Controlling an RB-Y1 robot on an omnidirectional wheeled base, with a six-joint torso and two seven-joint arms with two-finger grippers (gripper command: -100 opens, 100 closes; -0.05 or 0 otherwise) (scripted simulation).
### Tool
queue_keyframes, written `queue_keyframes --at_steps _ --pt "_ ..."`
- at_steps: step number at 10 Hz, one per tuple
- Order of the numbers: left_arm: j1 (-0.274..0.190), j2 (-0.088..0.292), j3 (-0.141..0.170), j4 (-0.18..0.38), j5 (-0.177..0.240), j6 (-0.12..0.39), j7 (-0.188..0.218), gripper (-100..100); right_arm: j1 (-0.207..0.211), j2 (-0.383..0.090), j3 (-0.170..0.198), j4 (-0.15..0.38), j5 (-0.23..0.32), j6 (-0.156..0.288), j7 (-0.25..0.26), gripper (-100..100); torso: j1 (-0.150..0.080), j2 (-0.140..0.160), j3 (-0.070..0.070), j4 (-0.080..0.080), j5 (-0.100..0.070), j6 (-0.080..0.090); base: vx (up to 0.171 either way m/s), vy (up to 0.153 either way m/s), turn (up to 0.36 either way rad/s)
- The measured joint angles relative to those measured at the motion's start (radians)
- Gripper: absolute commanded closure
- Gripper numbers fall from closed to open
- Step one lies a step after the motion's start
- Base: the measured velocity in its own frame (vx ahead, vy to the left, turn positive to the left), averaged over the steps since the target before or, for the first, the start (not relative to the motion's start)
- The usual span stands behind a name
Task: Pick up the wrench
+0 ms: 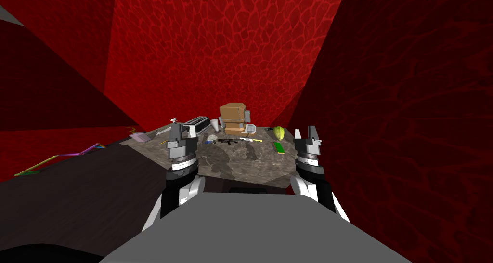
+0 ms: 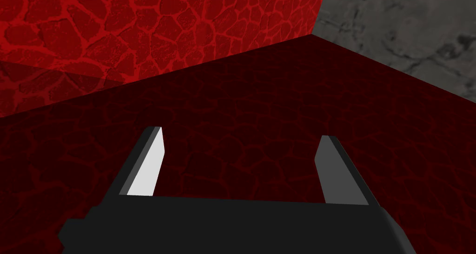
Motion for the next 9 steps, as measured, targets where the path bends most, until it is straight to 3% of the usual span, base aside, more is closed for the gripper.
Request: queue_keyframes --at_steps 2,5,9 --pt "-0.005 0.052 0.003 0.004 -0.002 0.023 0.006 -100 0.0 0.0 0.0 0.0 0.0 0.0 0.0 0 -0.001 0.004 0.002 0.001 0.0 0.0 -0.084 -0.034 -0.042" --pt "-0.03 0.134 0.0 0.018 -0.014 0.105 0.018 -100 0.0 0.0 0.0 0.0 0.0 0.0 0.0 0 -0.003 0.009 0.005 0.002 -0.001 0.0 -0.131 -0.038 -0.057" --pt "-0.055 0.192 0.002 0.03 -0.019 0.208 0.039 -100 0.0 0.0 0.0 0.0 0.0 0.0 0.0 0 -0.001 0.009 0.005 0.002 0.0 0.0 -0.13 -0.026 -0.066"
